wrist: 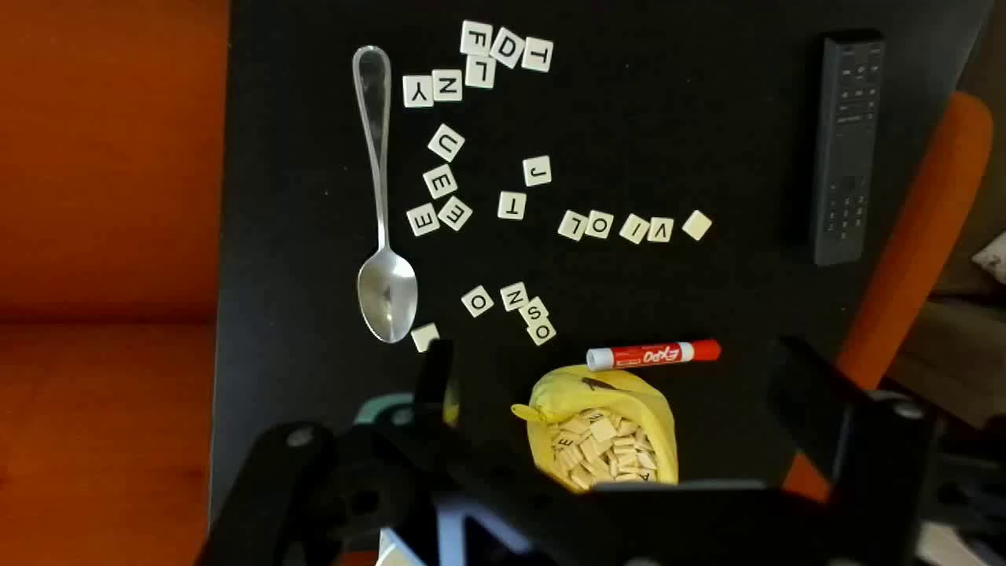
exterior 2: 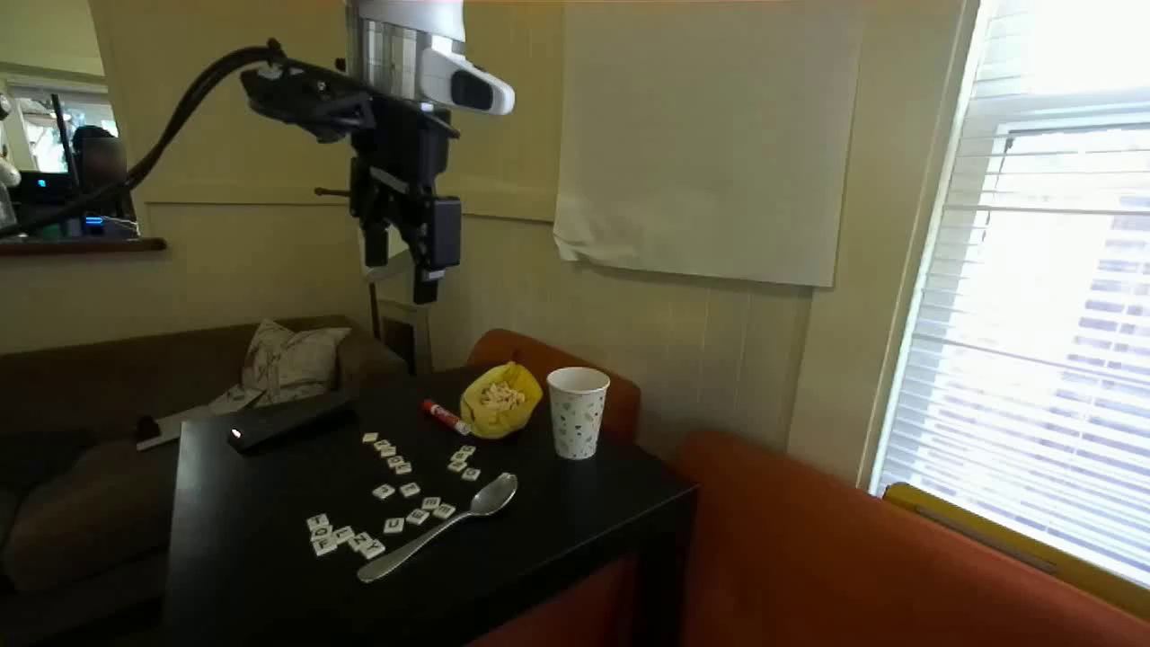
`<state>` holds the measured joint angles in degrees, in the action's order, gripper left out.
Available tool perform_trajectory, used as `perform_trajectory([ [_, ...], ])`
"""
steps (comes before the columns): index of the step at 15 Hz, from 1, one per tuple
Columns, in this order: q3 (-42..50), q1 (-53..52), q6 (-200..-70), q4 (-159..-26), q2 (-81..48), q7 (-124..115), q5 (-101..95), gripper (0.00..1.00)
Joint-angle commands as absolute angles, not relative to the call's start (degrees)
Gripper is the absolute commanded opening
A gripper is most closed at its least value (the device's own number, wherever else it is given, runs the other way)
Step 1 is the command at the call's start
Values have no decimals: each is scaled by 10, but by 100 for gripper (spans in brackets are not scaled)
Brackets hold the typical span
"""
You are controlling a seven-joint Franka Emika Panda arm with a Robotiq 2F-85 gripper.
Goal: Move the remote to the right
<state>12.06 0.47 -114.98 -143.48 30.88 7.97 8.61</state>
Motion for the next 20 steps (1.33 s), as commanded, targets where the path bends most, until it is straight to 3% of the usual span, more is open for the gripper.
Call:
perform_trajectory([
  [1, 108, 19, -1147, -1433, 307, 86, 93, 100],
  [7, 108, 19, -1147, -1433, 307, 86, 93, 100],
  [17, 3, -51, -1265, -1625, 364, 37, 161, 100],
  [20, 3, -53, -1252, -1590, 333, 35, 150, 100],
])
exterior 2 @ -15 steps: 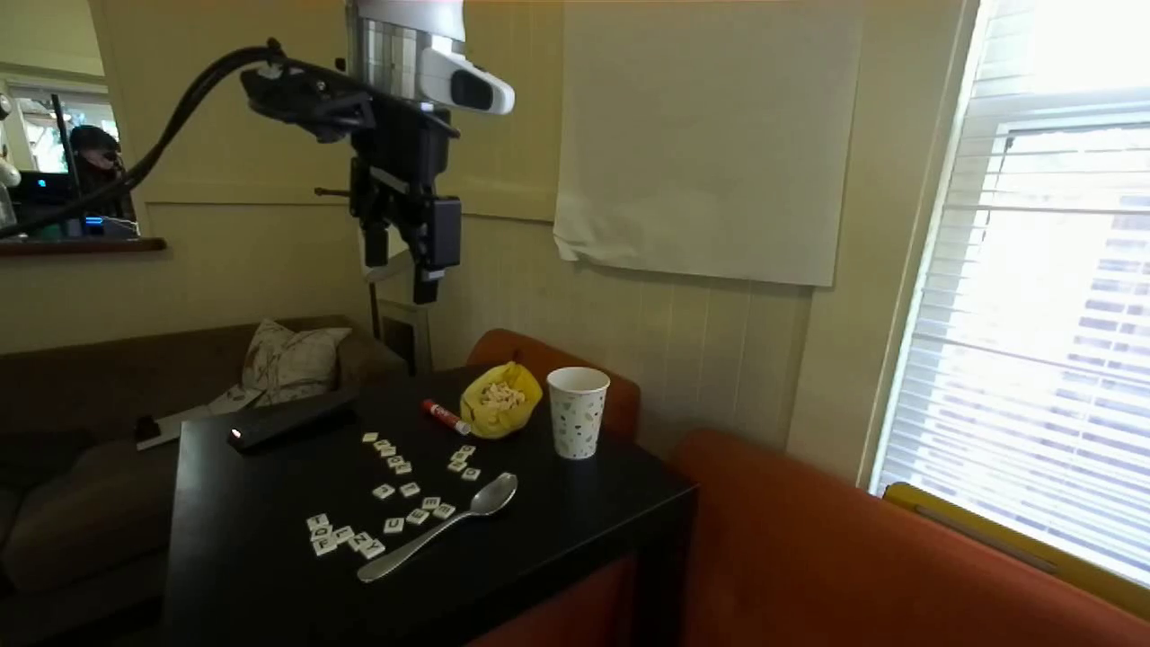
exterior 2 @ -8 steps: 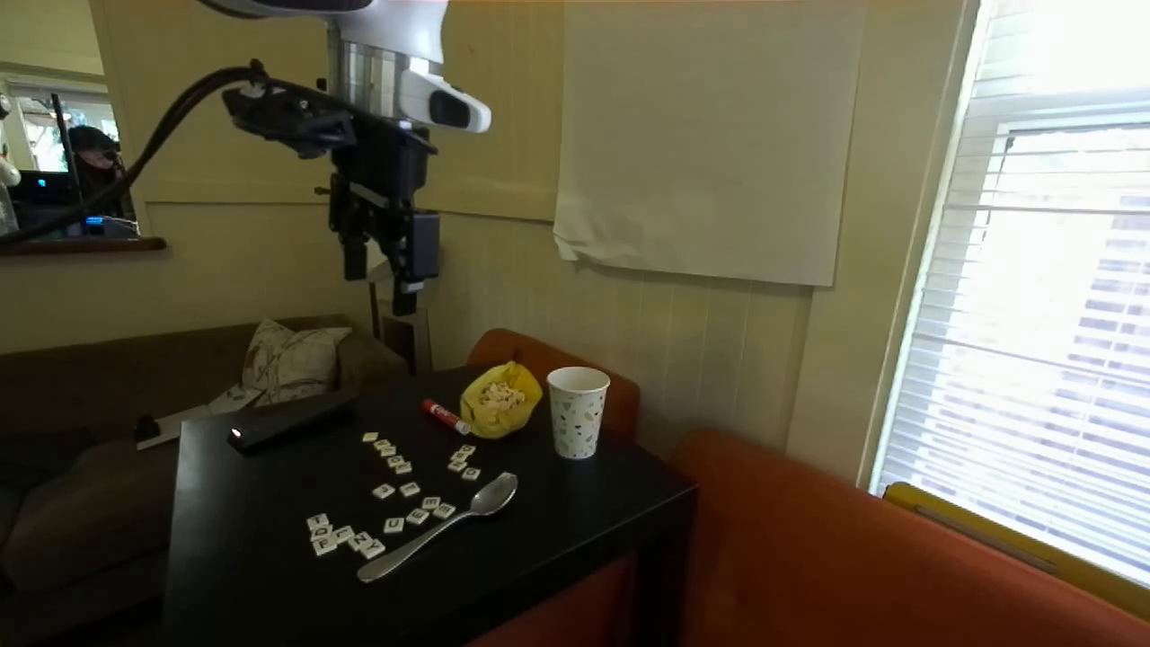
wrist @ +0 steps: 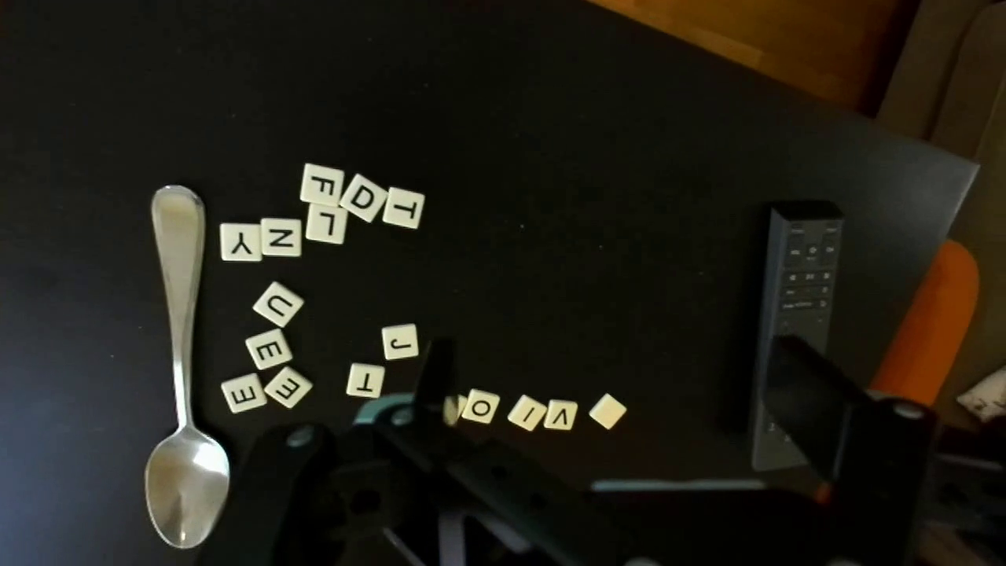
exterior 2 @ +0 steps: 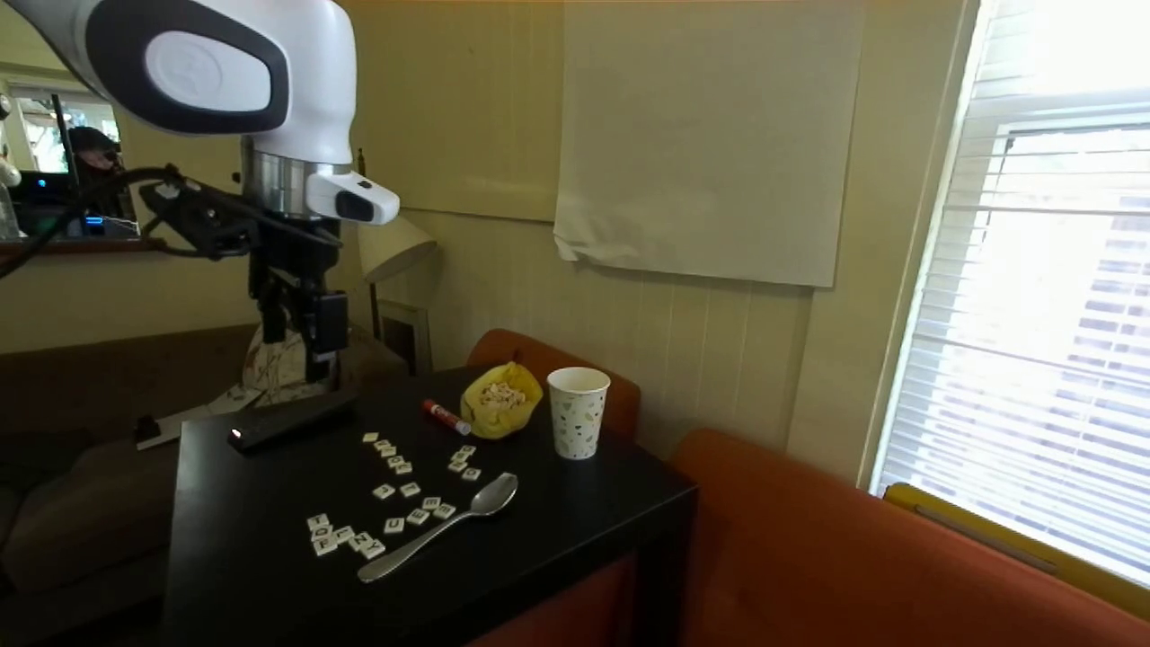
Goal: Move the remote to the right
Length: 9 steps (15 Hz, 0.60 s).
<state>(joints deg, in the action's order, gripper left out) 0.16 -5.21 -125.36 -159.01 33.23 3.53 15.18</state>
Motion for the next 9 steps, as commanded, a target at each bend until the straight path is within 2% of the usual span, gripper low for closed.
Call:
perform_trajectory([
  [1, 2, -55, -1254, -1585, 329, 32, 154, 100],
  [5, 2, -65, -1256, -1580, 323, 27, 173, 100],
  [9, -74, -87, -1283, -1580, 311, -49, 155, 100],
])
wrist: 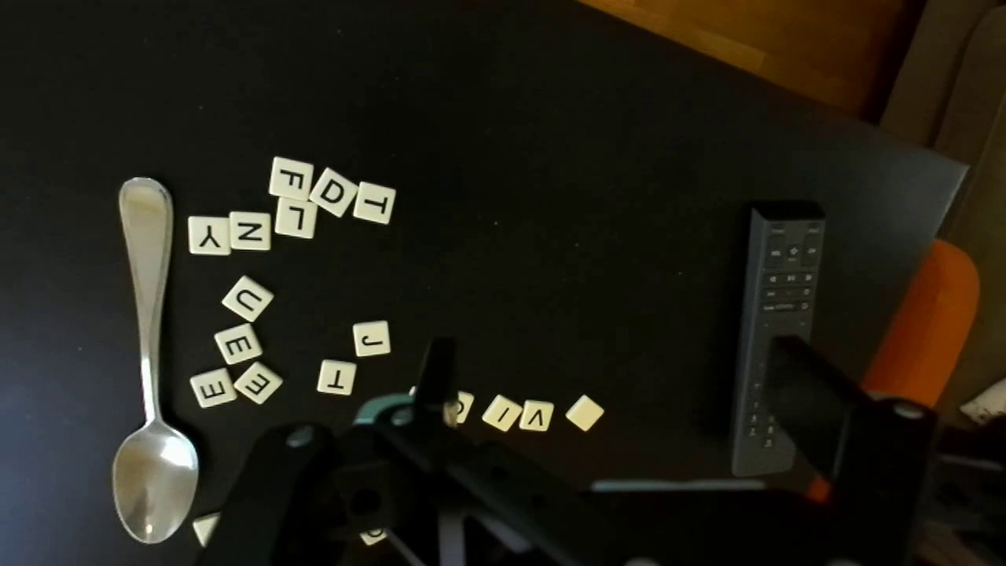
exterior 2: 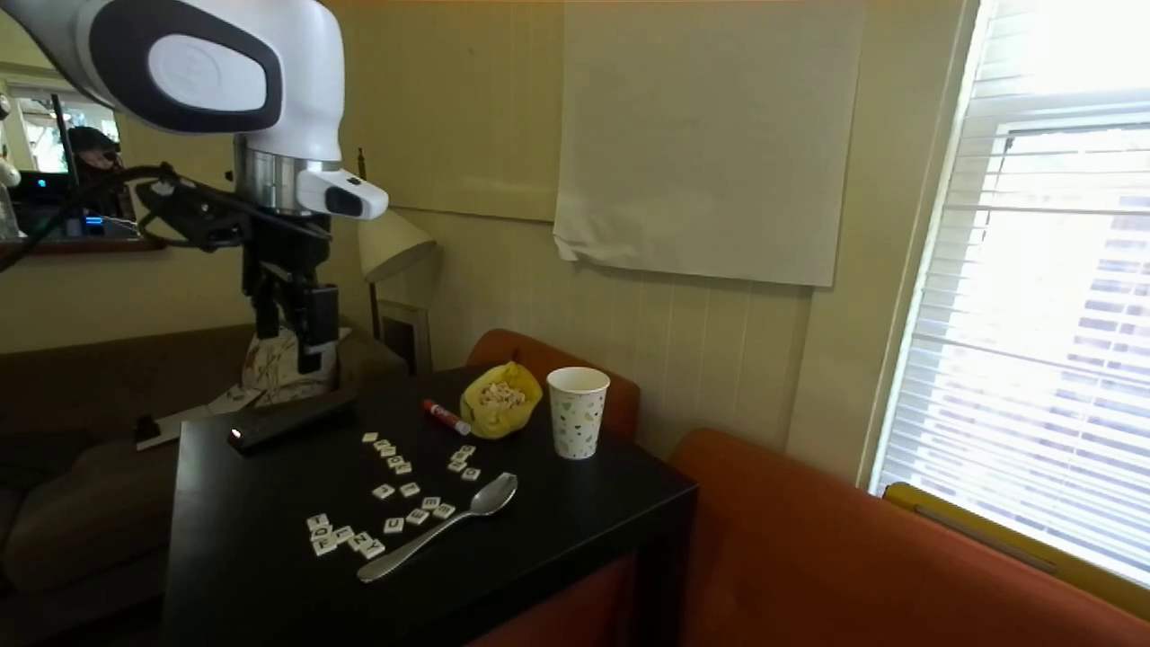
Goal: Move the remote to the right
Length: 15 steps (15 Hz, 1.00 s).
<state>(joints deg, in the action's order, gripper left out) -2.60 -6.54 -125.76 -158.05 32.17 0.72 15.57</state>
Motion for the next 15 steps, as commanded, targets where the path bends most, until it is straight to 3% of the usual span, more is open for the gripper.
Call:
perform_trajectory([
  [1, -99, -96, -1298, -1580, 307, -76, 154, 100],
  [6, -191, -138, -1419, -1580, 264, -202, 163, 100],
  [15, -271, -131, -1655, -1587, 81, -305, 98, 100],
])
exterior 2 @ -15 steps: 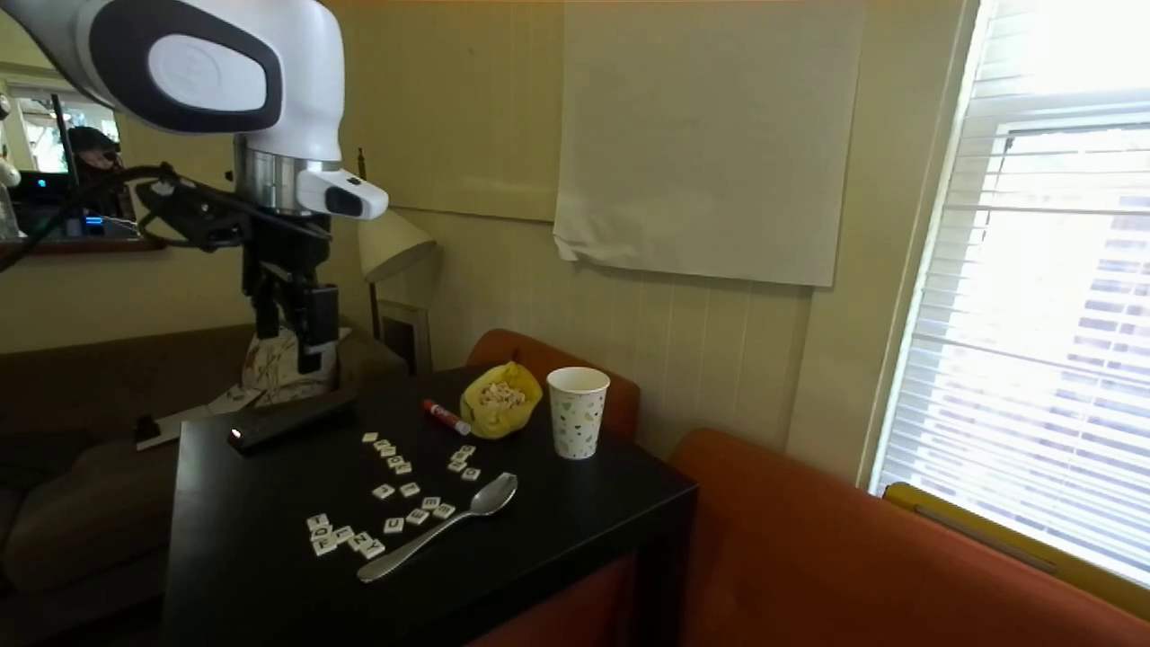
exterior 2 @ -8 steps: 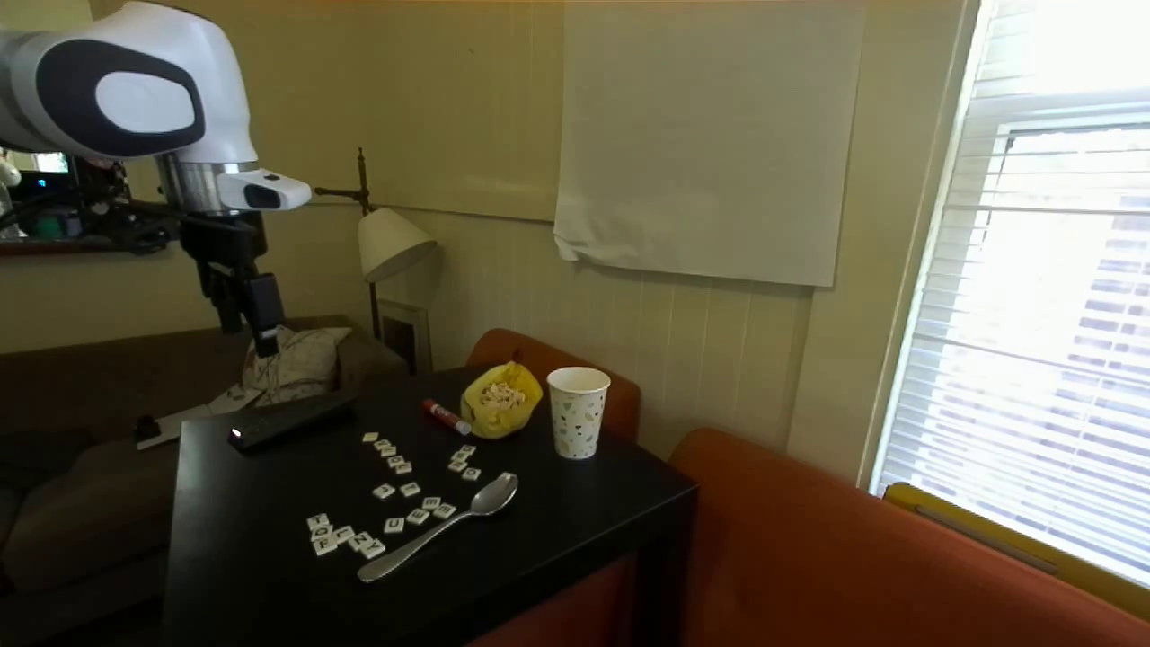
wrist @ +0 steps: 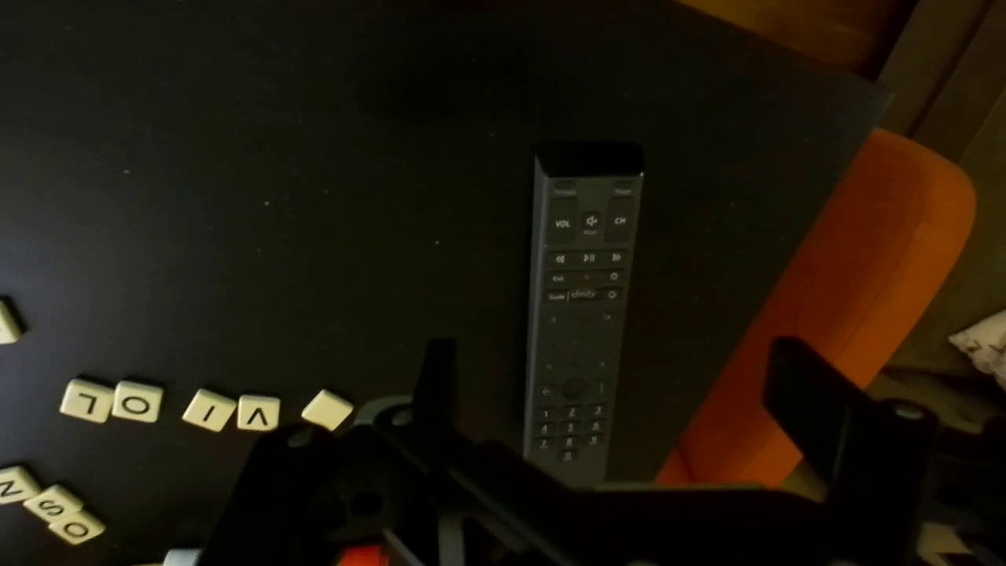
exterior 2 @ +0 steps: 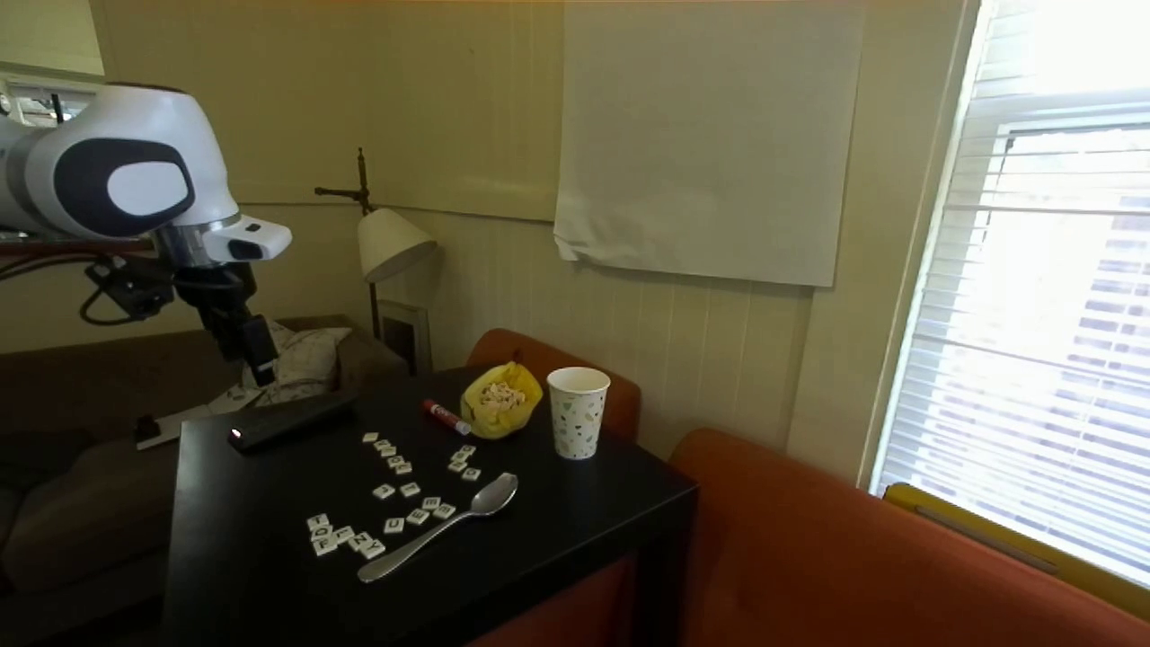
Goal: Move the remote to the right
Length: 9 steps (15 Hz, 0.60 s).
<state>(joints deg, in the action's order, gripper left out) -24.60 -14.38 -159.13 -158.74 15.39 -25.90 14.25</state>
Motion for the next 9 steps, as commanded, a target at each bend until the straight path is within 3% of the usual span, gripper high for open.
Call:
perform_trajectory([
  [1, -273, -127, -1665, -1588, 59, -314, 80, 100],
  [2, -247, -152, -1627, -1588, 108, -286, 110, 100],
  [9, -286, -118, -1661, -1585, 46, -364, 40, 100],
])
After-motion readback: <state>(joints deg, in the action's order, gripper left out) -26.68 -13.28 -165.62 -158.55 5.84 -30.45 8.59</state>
